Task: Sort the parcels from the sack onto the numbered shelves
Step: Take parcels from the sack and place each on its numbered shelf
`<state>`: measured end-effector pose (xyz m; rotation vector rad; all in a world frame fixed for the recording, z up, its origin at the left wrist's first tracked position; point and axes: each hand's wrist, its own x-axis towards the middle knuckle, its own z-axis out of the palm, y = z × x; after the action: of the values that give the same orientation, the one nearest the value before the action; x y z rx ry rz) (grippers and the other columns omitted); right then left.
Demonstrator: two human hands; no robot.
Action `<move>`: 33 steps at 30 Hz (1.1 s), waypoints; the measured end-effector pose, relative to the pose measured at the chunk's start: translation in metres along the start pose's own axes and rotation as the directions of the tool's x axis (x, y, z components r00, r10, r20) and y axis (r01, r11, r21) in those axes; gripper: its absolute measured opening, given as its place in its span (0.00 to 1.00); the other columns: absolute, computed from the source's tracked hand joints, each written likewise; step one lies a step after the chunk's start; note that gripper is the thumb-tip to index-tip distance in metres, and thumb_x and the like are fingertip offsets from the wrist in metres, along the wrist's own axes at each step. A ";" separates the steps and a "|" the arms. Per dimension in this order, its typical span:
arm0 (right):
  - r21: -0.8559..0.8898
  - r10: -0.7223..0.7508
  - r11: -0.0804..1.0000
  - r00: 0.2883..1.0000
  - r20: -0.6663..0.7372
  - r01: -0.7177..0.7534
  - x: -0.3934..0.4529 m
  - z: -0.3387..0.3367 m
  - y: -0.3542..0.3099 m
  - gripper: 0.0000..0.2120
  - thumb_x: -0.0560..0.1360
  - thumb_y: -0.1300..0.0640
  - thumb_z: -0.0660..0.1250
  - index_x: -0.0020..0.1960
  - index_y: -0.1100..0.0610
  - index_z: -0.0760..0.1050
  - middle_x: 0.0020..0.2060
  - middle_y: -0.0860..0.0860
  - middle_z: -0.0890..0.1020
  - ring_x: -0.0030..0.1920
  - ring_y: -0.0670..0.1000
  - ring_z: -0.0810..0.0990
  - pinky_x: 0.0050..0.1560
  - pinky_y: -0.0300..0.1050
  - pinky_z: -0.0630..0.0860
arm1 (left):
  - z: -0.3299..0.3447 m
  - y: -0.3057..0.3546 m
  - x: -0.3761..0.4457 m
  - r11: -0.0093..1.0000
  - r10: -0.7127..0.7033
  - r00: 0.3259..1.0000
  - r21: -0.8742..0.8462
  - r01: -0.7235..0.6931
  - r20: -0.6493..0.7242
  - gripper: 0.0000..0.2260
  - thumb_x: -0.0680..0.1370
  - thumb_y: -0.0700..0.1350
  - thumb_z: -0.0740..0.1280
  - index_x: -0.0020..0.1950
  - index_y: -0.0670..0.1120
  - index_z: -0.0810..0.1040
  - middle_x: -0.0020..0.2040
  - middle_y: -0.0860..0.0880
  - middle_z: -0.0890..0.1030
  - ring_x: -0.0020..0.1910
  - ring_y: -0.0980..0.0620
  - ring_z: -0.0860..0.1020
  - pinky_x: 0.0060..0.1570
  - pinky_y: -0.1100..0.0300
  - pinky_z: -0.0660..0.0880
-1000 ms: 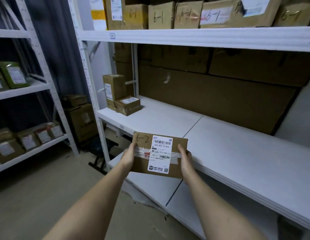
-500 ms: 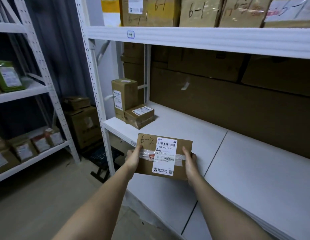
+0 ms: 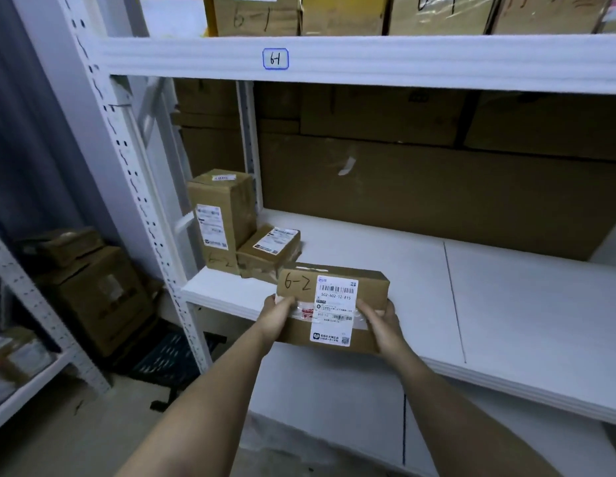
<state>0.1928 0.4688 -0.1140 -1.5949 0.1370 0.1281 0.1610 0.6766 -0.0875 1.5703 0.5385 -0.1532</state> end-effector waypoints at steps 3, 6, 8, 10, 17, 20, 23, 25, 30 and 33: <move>-0.054 -0.037 0.998 0.999 -0.001 0.037 0.003 0.009 0.004 0.24 0.71 0.54 0.75 0.64 0.50 0.69 0.54 0.50 0.82 0.55 0.52 0.82 0.61 0.56 0.76 | -0.010 0.002 0.015 0.997 0.037 0.999 0.060 -0.038 0.022 0.17 0.77 0.43 0.62 0.66 0.48 0.68 0.58 0.44 0.77 0.57 0.46 0.76 0.54 0.55 0.74; -0.098 -0.088 0.991 0.996 -0.018 0.086 0.008 0.015 0.010 0.27 0.70 0.61 0.76 0.65 0.53 0.69 0.55 0.51 0.83 0.53 0.47 0.83 0.56 0.46 0.79 | -0.015 0.003 0.028 0.992 0.049 0.998 0.114 -0.053 0.037 0.18 0.77 0.41 0.62 0.66 0.47 0.69 0.58 0.45 0.77 0.57 0.47 0.76 0.55 0.56 0.73; -0.123 -0.104 0.987 0.994 -0.033 0.100 0.013 0.019 0.014 0.28 0.69 0.66 0.75 0.65 0.54 0.68 0.52 0.48 0.82 0.48 0.39 0.82 0.46 0.32 0.78 | -0.016 0.003 0.038 0.989 0.055 0.997 0.132 -0.061 0.048 0.16 0.77 0.38 0.63 0.64 0.46 0.70 0.57 0.45 0.78 0.56 0.47 0.75 0.54 0.58 0.71; -0.127 -0.119 0.985 0.992 -0.034 0.113 0.018 0.022 0.016 0.30 0.69 0.67 0.75 0.65 0.54 0.66 0.51 0.47 0.82 0.44 0.36 0.81 0.41 0.28 0.75 | -0.015 0.005 0.044 0.987 0.062 0.997 0.148 -0.068 0.045 0.14 0.77 0.36 0.63 0.62 0.46 0.70 0.55 0.46 0.77 0.55 0.48 0.75 0.55 0.58 0.70; -0.179 -0.114 0.978 0.993 -0.040 0.105 0.036 0.024 0.024 0.37 0.68 0.64 0.77 0.71 0.55 0.61 0.48 0.41 0.79 0.39 0.30 0.79 0.43 0.28 0.75 | -0.011 -0.002 0.071 0.983 0.068 0.996 0.164 -0.076 0.057 0.16 0.75 0.34 0.64 0.61 0.46 0.74 0.54 0.45 0.80 0.54 0.45 0.77 0.58 0.49 0.75; -0.191 -0.093 0.978 0.993 -0.068 0.078 0.042 0.028 0.026 0.41 0.65 0.58 0.80 0.71 0.51 0.61 0.55 0.47 0.81 0.47 0.39 0.81 0.55 0.44 0.77 | -0.011 -0.001 0.081 0.983 0.072 0.996 0.168 -0.079 0.044 0.17 0.75 0.35 0.64 0.62 0.46 0.73 0.55 0.45 0.80 0.56 0.47 0.76 0.57 0.53 0.74; -0.190 -0.094 0.979 0.991 -0.099 0.074 0.045 0.031 0.026 0.46 0.60 0.49 0.80 0.71 0.49 0.61 0.59 0.48 0.80 0.54 0.48 0.81 0.60 0.52 0.77 | -0.010 -0.001 0.094 0.987 0.046 0.999 0.156 -0.049 0.023 0.20 0.74 0.37 0.66 0.65 0.43 0.70 0.58 0.44 0.79 0.58 0.46 0.76 0.56 0.55 0.72; -0.192 -0.086 0.979 0.990 -0.116 0.063 0.048 0.035 0.024 0.46 0.62 0.51 0.81 0.73 0.50 0.60 0.61 0.49 0.78 0.57 0.49 0.80 0.61 0.53 0.77 | -0.010 0.000 0.100 0.991 0.013 1.000 0.130 -0.014 0.003 0.22 0.73 0.39 0.67 0.66 0.41 0.66 0.59 0.43 0.77 0.57 0.46 0.75 0.57 0.54 0.72; -0.194 -0.088 0.979 0.984 -0.154 0.057 0.061 0.041 0.025 0.43 0.65 0.58 0.80 0.73 0.55 0.60 0.63 0.52 0.76 0.60 0.52 0.77 0.60 0.50 0.76 | -0.014 0.008 0.111 0.992 -0.055 0.998 0.112 0.054 0.007 0.19 0.75 0.41 0.69 0.63 0.40 0.67 0.58 0.43 0.76 0.53 0.48 0.73 0.54 0.55 0.71; -0.169 -0.071 0.985 0.984 -0.166 0.043 0.070 0.044 0.024 0.42 0.65 0.59 0.80 0.72 0.55 0.60 0.62 0.52 0.76 0.60 0.53 0.78 0.59 0.49 0.77 | -0.017 0.012 0.115 0.992 -0.054 0.998 0.116 0.050 0.036 0.07 0.77 0.40 0.69 0.50 0.43 0.71 0.51 0.46 0.75 0.50 0.49 0.71 0.50 0.59 0.70</move>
<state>0.2578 0.5117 -0.1503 -1.7728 0.2187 -0.0437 0.2627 0.7211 -0.1227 1.6622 0.5482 -0.2576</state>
